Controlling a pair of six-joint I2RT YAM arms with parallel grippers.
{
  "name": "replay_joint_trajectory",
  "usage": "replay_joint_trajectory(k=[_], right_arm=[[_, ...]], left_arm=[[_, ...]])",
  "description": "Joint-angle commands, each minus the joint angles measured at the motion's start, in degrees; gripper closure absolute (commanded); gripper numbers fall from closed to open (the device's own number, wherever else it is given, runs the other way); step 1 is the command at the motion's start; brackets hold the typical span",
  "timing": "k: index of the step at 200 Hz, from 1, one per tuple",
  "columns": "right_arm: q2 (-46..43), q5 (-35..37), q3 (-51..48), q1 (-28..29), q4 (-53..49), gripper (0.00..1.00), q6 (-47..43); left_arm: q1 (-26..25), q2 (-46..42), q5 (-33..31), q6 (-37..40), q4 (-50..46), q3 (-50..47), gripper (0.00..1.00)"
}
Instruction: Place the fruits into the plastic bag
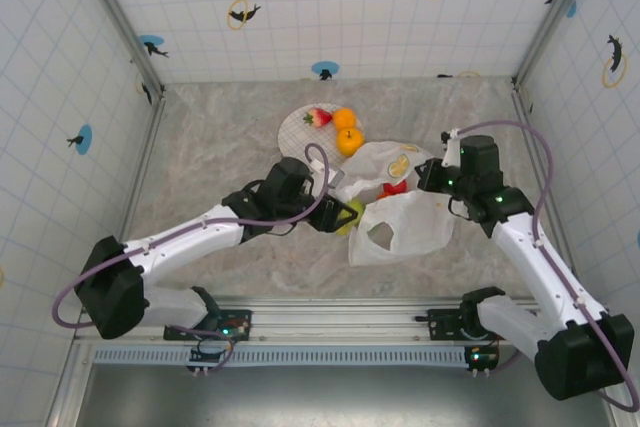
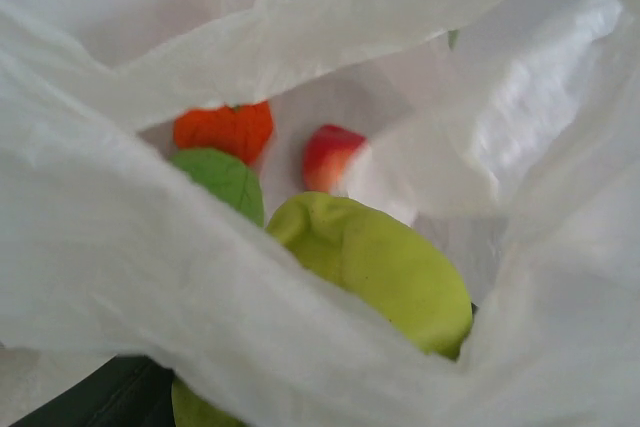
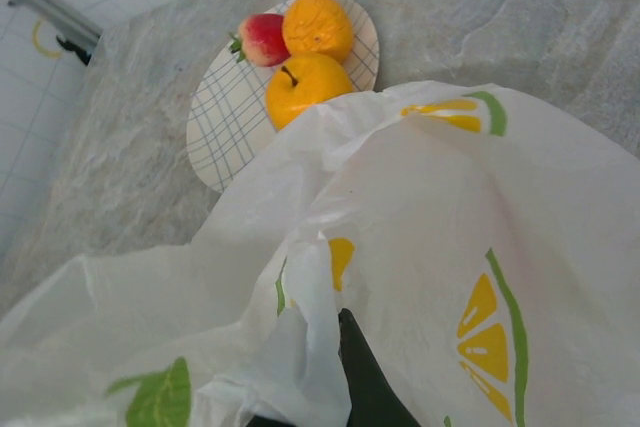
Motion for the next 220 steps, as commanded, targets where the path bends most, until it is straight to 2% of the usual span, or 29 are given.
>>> replay_joint_trajectory(k=[1, 36, 40, 72, 106, 112, 135, 146, 173, 220], right_arm=[[-2.0, -3.9, 1.5, 0.6, -2.4, 1.0, -5.6], [-3.7, -7.5, -1.1, 1.4, -1.1, 1.0, -5.7], [-4.0, -9.6, -1.4, 1.5, -0.9, 1.0, -5.7], [-5.5, -11.4, -3.4, 2.4, 1.3, 1.0, -4.0], [-6.1, -8.5, -5.9, 2.4, 4.7, 1.0, 3.2], [-6.0, -5.8, -6.0, 2.3, 4.6, 1.0, 4.1], [-5.5, -3.0, -5.8, 1.8, 4.1, 1.0, 7.0], [-5.6, -3.6, -6.0, 1.6, 5.2, 1.0, 8.1], [-5.8, -3.7, -6.2, 1.5, 6.2, 1.0, 9.3], [-5.3, -3.6, -5.9, 0.4, 5.1, 1.0, 8.3]], left_arm=[[0.6, 1.9, -3.5, -2.3, 5.9, 2.4, 0.43], [0.6, 7.0, -8.5, -3.4, 6.5, 5.9, 0.43], [0.6, 7.6, -9.0, -3.5, 6.9, 5.9, 0.44], [0.4, 13.3, -8.2, -4.5, 10.2, 8.3, 0.44], [-1.9, 18.6, -6.5, -5.0, 13.6, 9.1, 0.44], [-2.2, 19.3, -6.3, -5.0, 14.4, 9.1, 0.44], [-3.0, 22.3, -5.5, -5.1, 16.7, 9.5, 0.42], [-3.1, 23.9, -7.1, -5.3, 16.6, 10.4, 0.42], [-3.0, 27.0, -15.6, -9.1, 16.2, 12.2, 0.41], [-2.8, 31.1, -19.9, -13.1, 20.0, 15.5, 0.37]])
